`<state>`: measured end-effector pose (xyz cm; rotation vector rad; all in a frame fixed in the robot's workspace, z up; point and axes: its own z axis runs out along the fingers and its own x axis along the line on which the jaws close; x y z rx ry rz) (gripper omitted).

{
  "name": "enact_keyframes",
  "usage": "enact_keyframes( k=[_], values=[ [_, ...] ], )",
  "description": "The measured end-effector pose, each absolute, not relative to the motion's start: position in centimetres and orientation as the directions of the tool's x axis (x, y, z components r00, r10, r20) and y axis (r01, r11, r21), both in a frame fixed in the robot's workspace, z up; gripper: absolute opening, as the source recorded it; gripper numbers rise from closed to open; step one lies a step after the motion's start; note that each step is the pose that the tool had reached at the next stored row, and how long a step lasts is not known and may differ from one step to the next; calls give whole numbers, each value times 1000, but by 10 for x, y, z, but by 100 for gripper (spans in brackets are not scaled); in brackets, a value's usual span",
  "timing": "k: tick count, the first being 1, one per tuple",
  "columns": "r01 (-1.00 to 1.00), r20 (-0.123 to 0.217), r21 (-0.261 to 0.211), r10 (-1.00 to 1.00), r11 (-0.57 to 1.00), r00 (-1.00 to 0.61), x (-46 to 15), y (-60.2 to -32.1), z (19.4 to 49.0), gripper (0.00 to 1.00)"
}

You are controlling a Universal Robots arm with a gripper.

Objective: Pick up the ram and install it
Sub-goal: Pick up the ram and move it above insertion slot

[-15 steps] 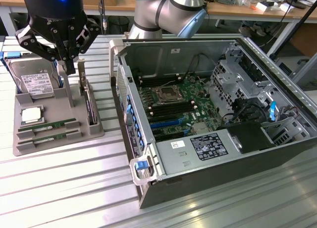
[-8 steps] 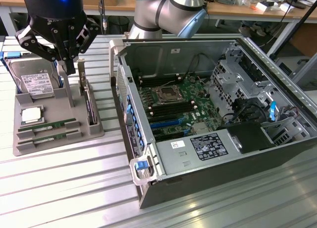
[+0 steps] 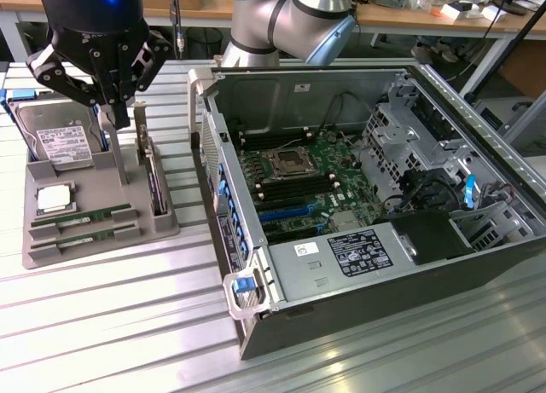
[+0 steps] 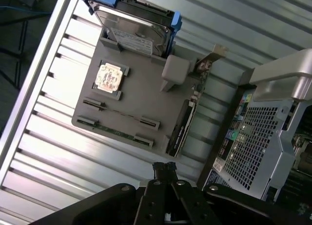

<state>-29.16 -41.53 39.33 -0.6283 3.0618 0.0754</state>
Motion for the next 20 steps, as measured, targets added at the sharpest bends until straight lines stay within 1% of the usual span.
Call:
enact_keyframes(
  k=[20],
  values=[
    [-474,-24,44,-473,879,-881,-292,-415,393,10]
  ],
)
